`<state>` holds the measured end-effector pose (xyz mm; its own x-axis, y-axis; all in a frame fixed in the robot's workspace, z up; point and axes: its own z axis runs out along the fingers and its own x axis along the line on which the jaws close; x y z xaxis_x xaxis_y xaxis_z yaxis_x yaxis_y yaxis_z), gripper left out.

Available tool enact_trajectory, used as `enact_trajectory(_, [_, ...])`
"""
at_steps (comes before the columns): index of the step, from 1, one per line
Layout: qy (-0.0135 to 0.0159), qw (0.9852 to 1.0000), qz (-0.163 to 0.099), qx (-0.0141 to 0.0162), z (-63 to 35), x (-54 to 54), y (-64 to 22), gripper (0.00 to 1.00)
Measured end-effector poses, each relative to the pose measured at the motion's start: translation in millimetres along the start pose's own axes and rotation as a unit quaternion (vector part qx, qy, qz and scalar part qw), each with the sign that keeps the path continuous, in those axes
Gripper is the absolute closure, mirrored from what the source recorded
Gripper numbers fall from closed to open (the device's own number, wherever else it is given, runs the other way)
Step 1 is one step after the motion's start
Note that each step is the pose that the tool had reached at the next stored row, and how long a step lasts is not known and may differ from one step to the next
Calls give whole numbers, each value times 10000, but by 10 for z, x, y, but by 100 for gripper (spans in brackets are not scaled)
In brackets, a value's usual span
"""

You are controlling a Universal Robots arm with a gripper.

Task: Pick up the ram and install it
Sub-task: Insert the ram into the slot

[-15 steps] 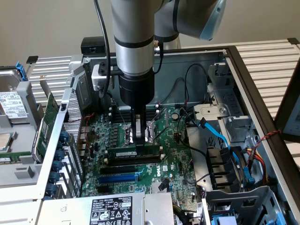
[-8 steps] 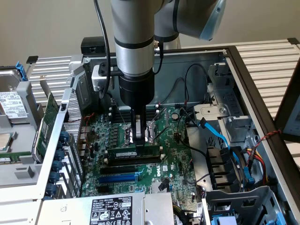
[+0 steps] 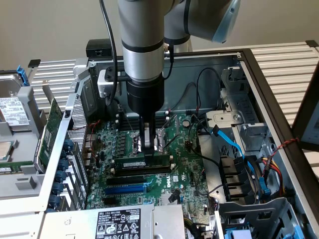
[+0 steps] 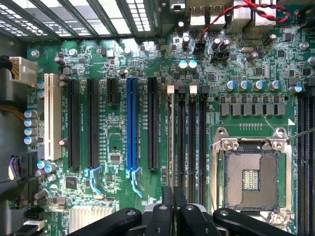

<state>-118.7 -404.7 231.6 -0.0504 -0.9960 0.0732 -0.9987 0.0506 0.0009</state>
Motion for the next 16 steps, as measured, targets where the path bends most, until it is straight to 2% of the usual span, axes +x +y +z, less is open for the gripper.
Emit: enact_trajectory(16, [0,10000,0,1,49,-3,9,87])
